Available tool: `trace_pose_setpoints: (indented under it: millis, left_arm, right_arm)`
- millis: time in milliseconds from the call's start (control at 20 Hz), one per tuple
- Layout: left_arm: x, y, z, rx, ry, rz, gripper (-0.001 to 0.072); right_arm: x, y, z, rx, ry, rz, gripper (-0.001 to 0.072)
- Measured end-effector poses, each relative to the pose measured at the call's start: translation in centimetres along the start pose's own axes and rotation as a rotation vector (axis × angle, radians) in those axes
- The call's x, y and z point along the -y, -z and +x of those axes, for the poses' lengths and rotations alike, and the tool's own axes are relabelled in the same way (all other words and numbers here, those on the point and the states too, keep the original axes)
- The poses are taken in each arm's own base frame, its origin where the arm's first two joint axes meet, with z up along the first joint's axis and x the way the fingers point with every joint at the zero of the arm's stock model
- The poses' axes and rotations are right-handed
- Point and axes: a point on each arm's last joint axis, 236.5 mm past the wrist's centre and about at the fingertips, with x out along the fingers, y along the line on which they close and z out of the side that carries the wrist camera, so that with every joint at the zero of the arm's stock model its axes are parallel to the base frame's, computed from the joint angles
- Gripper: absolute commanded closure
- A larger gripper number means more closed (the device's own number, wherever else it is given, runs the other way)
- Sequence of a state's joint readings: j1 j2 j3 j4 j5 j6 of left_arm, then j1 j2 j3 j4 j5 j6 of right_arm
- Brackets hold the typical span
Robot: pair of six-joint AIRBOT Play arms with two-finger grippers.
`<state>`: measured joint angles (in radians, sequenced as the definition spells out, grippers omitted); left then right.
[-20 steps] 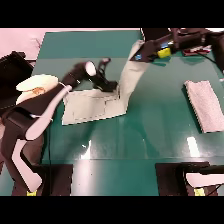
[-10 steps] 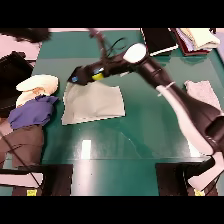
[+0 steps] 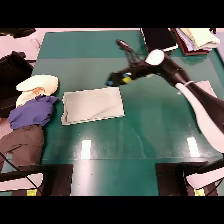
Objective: Fold the shirts.
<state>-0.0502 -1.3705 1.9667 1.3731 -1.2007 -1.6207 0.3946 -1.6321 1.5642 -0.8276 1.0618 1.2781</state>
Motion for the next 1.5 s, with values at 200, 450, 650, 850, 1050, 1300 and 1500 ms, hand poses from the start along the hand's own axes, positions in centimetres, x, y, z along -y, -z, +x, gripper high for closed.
trace_pose_setpoints:
  millis: [200, 450, 650, 850, 1050, 1300, 1500]
  left_arm:
    - [3.0, 1.7, 1.7, -0.034, 0.054, 0.035, 0.0687]
    - [4.3, 2.9, 2.4, -0.063, 0.083, 0.055, 0.0687]
    - [4.7, 3.1, 2.5, -0.07, 0.095, 0.056, 0.0687]
    - [5.5, 3.5, 2.5, -0.083, 0.118, 0.056, 0.0688]
    - [7.9, 4.4, 2.4, -0.106, 0.161, 0.097, 0.0688]
    - [11.9, 5.6, 2.1, -0.12, 0.23, 0.157, 0.0687]
    - [14.3, 6.1, 1.8, -0.12, 0.272, 0.184, 0.0687]
  right_arm:
    - [9.4, 6.0, -0.5, -0.081, 0.07, 0.299, 0.013]
    - [10.2, 8.6, 4.0, -0.139, -0.023, 0.469, 0.0139]
    - [6.6, 8.3, 9.1, -0.185, -0.127, 0.461, 0.0467]
    - [3.5, 7.1, 12.7, -0.193, -0.177, 0.352, 0.0697]
    - [3.6, 3.1, 10.5, -0.112, -0.151, 0.251, 0.0697]
    - [11.7, -2.2, -1.6, 0.047, 0.065, 0.217, 0.0697]
    - [19.6, -2.1, -15.1, 0.152, 0.266, 0.298, 0.0697]
